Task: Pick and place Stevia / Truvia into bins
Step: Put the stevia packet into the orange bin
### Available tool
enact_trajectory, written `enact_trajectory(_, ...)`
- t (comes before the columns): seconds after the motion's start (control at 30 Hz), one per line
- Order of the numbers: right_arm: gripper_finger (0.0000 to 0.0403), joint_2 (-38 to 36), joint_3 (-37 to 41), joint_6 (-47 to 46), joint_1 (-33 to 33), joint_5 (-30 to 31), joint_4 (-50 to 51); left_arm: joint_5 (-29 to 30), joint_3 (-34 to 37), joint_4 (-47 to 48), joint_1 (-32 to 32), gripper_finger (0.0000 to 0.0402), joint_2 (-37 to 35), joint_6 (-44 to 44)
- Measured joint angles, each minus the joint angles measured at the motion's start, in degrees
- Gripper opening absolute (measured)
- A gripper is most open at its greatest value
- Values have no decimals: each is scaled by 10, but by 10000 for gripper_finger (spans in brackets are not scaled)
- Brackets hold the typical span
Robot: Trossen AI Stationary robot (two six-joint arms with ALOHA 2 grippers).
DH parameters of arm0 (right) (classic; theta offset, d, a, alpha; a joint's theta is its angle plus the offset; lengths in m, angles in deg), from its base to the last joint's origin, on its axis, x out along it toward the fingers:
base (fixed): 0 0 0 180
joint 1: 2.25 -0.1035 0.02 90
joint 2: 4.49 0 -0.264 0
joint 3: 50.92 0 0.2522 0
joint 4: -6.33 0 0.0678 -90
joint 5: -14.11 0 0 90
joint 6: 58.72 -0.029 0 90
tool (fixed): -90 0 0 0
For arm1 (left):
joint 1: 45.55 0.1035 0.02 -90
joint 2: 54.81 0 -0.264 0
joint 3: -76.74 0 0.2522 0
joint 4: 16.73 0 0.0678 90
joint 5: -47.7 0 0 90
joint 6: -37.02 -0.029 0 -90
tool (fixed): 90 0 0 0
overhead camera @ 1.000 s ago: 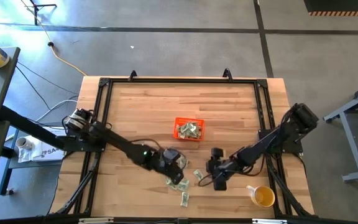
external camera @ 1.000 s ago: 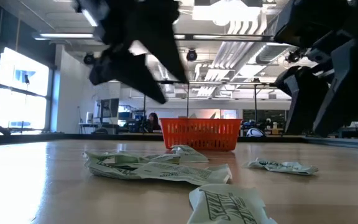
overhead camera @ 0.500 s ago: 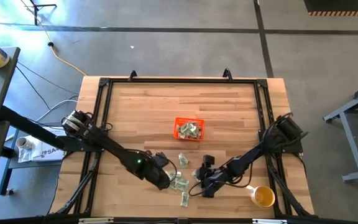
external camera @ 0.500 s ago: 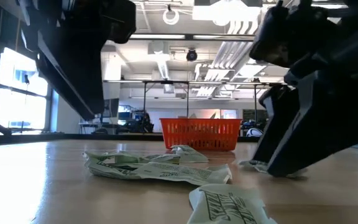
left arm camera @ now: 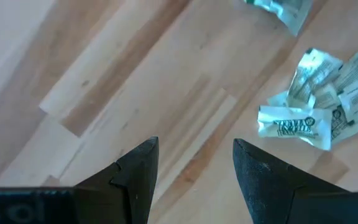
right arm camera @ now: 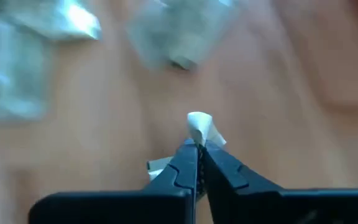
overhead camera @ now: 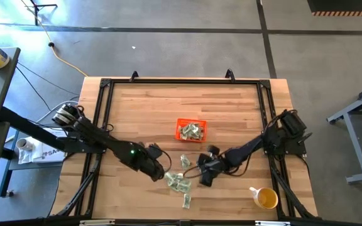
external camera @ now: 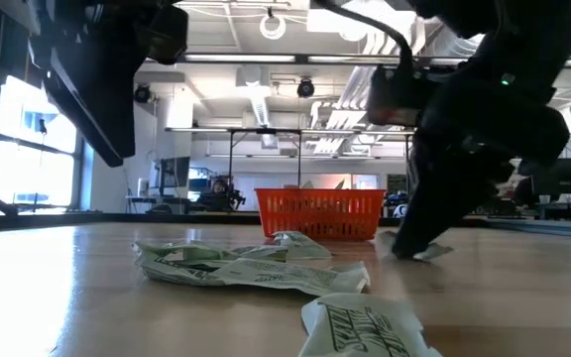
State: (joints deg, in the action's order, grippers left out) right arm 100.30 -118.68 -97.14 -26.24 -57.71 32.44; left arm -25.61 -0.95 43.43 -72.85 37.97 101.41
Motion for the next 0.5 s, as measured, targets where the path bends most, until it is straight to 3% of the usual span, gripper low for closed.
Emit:
enact_trajectory(0.13,20,-80,-21,2,28,27,68,23,38,-10,1,241,-46,6)
enact_trajectory(0.3,9,-153,-47,97,87,69,92,29,99,-87,0,241,-80,20)
enact_trajectory(0.5,19,-113,-46,174,217,-18,77,22,159,-246,-1,241,-82,42)
